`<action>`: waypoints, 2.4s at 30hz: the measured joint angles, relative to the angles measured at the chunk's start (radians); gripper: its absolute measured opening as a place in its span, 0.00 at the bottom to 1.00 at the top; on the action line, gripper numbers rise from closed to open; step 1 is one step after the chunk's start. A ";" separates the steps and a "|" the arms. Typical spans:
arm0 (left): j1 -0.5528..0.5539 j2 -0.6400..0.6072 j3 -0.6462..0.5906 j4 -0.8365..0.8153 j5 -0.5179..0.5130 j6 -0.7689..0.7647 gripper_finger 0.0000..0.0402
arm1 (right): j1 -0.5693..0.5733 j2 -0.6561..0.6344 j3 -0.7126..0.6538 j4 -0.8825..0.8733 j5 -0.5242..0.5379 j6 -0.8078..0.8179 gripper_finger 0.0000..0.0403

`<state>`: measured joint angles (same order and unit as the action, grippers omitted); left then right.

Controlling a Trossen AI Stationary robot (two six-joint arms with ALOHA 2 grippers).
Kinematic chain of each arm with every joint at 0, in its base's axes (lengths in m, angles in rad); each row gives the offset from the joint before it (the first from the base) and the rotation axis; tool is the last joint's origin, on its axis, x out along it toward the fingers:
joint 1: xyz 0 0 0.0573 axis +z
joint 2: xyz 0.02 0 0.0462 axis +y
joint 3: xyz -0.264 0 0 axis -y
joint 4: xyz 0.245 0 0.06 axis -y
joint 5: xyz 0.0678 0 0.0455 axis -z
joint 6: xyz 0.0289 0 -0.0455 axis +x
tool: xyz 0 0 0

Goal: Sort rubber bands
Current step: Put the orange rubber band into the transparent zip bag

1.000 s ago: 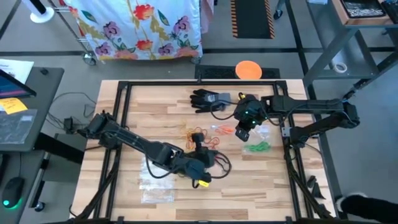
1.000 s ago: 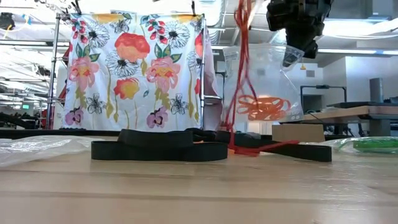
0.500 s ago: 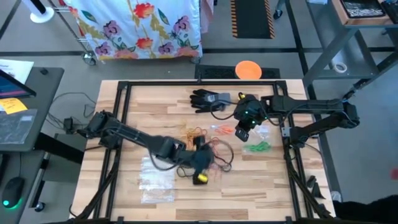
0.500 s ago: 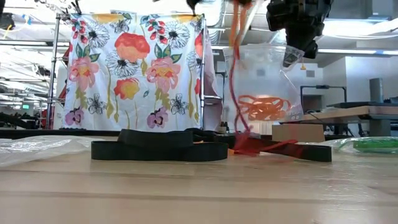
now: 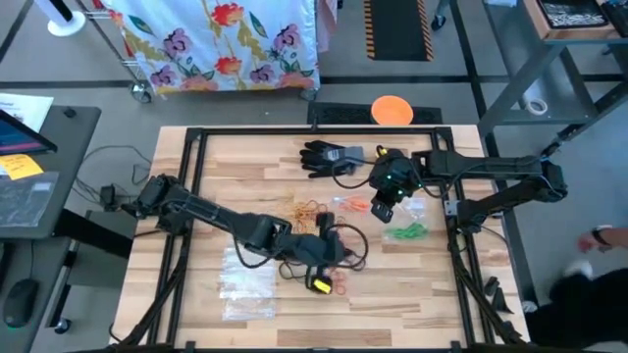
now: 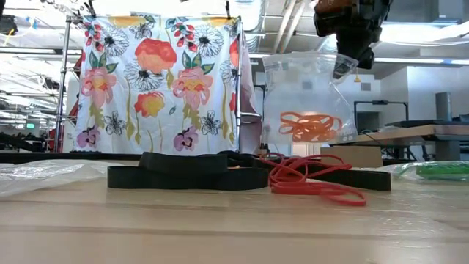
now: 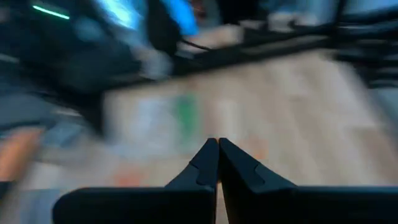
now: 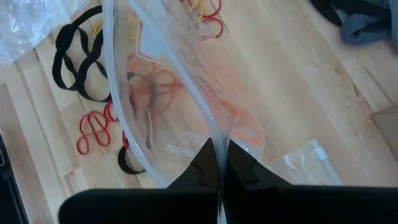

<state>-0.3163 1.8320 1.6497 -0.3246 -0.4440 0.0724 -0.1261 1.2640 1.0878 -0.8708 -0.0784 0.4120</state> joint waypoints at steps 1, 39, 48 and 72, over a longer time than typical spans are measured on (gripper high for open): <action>0.012 0.000 0.000 0.026 -0.032 0.041 0.00 | 0.000 0.000 0.000 0.007 0.000 0.001 0.00; 0.264 0.000 0.000 0.083 0.130 0.164 0.00 | 0.001 0.000 0.000 0.047 0.000 -0.028 0.00; 0.264 0.000 0.000 0.045 0.134 0.148 0.00 | 0.001 0.000 0.000 0.050 0.000 -0.028 0.00; 0.158 -0.043 -0.001 -0.326 0.159 0.002 0.36 | 0.001 0.000 0.000 0.051 0.000 -0.028 0.00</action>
<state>-0.1579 1.7893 1.6488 -0.6507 -0.2847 0.0742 -0.1249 1.2640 1.0878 -0.8200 -0.0784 0.3843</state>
